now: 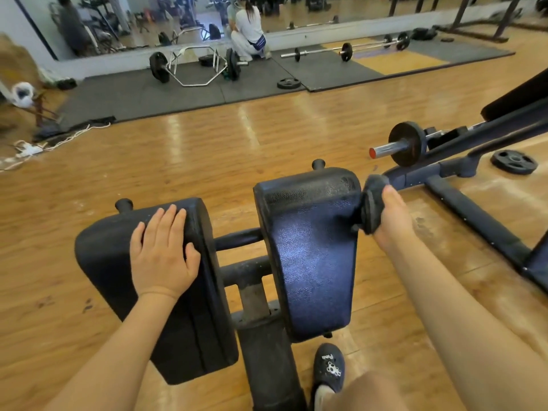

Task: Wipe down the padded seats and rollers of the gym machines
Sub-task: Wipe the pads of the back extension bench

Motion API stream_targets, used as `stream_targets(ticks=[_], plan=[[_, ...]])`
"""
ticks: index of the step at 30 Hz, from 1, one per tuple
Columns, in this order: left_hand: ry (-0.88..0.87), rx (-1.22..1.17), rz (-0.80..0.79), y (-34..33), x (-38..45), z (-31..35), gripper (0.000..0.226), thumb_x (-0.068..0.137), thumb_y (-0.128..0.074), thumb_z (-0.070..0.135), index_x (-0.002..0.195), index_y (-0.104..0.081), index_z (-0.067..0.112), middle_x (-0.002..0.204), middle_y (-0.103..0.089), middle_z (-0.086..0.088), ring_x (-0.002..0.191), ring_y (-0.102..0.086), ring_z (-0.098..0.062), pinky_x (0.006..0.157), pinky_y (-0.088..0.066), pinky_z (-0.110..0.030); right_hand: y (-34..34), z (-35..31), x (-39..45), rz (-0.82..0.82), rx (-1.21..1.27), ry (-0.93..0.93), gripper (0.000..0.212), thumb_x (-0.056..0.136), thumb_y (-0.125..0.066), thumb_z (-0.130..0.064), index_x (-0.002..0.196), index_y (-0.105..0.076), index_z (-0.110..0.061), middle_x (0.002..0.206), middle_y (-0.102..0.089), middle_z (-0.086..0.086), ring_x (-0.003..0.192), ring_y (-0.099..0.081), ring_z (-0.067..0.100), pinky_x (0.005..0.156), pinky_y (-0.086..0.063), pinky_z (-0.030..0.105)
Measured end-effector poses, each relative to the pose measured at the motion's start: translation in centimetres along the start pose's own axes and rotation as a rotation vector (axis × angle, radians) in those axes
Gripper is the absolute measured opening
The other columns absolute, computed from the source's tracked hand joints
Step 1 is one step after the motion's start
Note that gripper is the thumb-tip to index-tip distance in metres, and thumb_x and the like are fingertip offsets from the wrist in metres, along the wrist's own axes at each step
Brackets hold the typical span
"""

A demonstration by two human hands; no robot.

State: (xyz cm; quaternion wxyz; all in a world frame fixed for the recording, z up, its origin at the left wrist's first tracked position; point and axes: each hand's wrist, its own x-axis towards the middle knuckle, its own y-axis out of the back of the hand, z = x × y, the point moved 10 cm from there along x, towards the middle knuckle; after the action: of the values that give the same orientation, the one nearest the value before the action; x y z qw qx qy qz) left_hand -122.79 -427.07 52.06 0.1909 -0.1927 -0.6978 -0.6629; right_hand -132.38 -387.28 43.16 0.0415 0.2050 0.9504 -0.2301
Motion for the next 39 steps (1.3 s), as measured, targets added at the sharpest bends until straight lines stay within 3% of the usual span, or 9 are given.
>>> stream_targets(ticks=[3,7,12,19,25,28,33,36,39], plan=[[-0.005,-0.009,0.007,0.0,0.0,0.0,0.058,0.084,-0.032,0.03,0.132,-0.047,0.003,0.137,-0.049,-0.018,0.13,-0.042,-0.033,0.111,-0.02,-0.045,-4.4,-1.7,0.1,-0.147,-0.261,0.125,0.031,0.097,-0.034,-0.027,0.113,-0.059,-0.02,0.12,-0.059,0.007,0.114,-0.053,0.019,0.1,-0.041,0.035],[-0.011,-0.005,0.019,0.1,-0.1,0.1,0.057,0.084,-0.032,0.029,0.132,-0.047,0.003,0.137,-0.049,-0.018,0.13,-0.042,-0.033,0.111,-0.02,-0.045,-2.3,0.0,-2.1,-0.072,-0.405,0.14,0.033,0.098,-0.036,-0.036,0.111,-0.06,-0.018,0.119,-0.06,0.008,0.117,-0.052,0.021,0.103,-0.039,0.038],[-0.01,-0.003,0.008,0.0,-0.1,0.3,0.058,0.084,-0.031,0.029,0.133,-0.047,0.002,0.137,-0.049,-0.019,0.13,-0.041,-0.034,0.111,-0.019,-0.045,-0.2,2.8,-7.3,-0.122,-0.52,0.22,0.017,0.097,-0.045,-0.011,0.11,-0.053,-0.017,0.099,-0.058,-0.006,0.089,-0.053,0.003,0.071,-0.038,0.001],[0.004,-0.01,-0.003,0.2,-0.1,0.4,0.059,0.084,-0.03,0.029,0.133,-0.047,0.0,0.137,-0.048,-0.02,0.13,-0.04,-0.035,0.11,-0.021,-0.049,5.1,9.3,-9.8,0.019,-0.542,0.054,0.014,0.093,-0.052,-0.014,0.106,-0.058,-0.015,0.101,-0.063,0.003,0.098,-0.056,0.018,0.077,-0.039,0.023],[0.015,0.003,-0.013,-0.1,0.0,0.3,0.06,0.083,-0.03,0.03,0.132,-0.047,0.001,0.137,-0.048,-0.02,0.13,-0.04,-0.035,0.11,-0.019,-0.046,3.9,2.6,-4.6,0.171,-0.381,0.12,0.026,0.099,-0.041,-0.019,0.108,-0.059,-0.003,0.099,-0.057,0.007,0.091,-0.05,0.016,0.075,-0.043,0.021],[0.012,0.015,-0.016,-0.1,0.0,0.2,0.06,0.082,-0.03,0.029,0.132,-0.048,0.0,0.137,-0.049,-0.02,0.129,-0.041,-0.035,0.11,-0.019,-0.046,-0.2,-1.8,-0.9,0.102,-0.207,0.117,0.029,0.101,-0.036,-0.025,0.114,-0.056,-0.009,0.105,-0.058,0.006,0.102,-0.055,0.019,0.092,-0.044,0.032],[0.011,0.018,-0.014,-0.2,0.1,0.2,0.06,0.082,-0.03,0.029,0.132,-0.048,0.0,0.137,-0.049,-0.02,0.129,-0.041,-0.035,0.11,-0.02,-0.046,-5.4,-2.0,0.2,-0.204,-0.306,0.141,0.035,0.103,-0.026,-0.024,0.115,-0.058,-0.017,0.108,-0.061,-0.003,0.099,-0.057,0.007,0.085,-0.045,0.019],[0.009,0.025,-0.017,-0.2,0.1,0.3,0.06,0.082,-0.03,0.029,0.132,-0.048,0.0,0.137,-0.048,-0.02,0.129,-0.041,-0.035,0.11,-0.02,-0.047,-2.6,0.8,-1.1,-0.115,-0.318,0.056,0.029,0.102,-0.031,-0.028,0.106,-0.059,-0.02,0.101,-0.062,-0.002,0.099,-0.055,0.013,0.087,-0.044,0.029],[0.012,0.022,-0.021,-0.2,0.0,0.3,0.061,0.082,-0.03,0.029,0.132,-0.048,-0.001,0.137,-0.048,-0.02,0.13,-0.04,-0.036,0.11,-0.02,-0.049,0.1,4.2,-4.5,-0.102,-0.391,0.014,0.028,0.102,-0.031,-0.024,0.102,-0.058,-0.014,0.094,-0.06,-0.002,0.09,-0.053,0.011,0.077,-0.043,0.022]])
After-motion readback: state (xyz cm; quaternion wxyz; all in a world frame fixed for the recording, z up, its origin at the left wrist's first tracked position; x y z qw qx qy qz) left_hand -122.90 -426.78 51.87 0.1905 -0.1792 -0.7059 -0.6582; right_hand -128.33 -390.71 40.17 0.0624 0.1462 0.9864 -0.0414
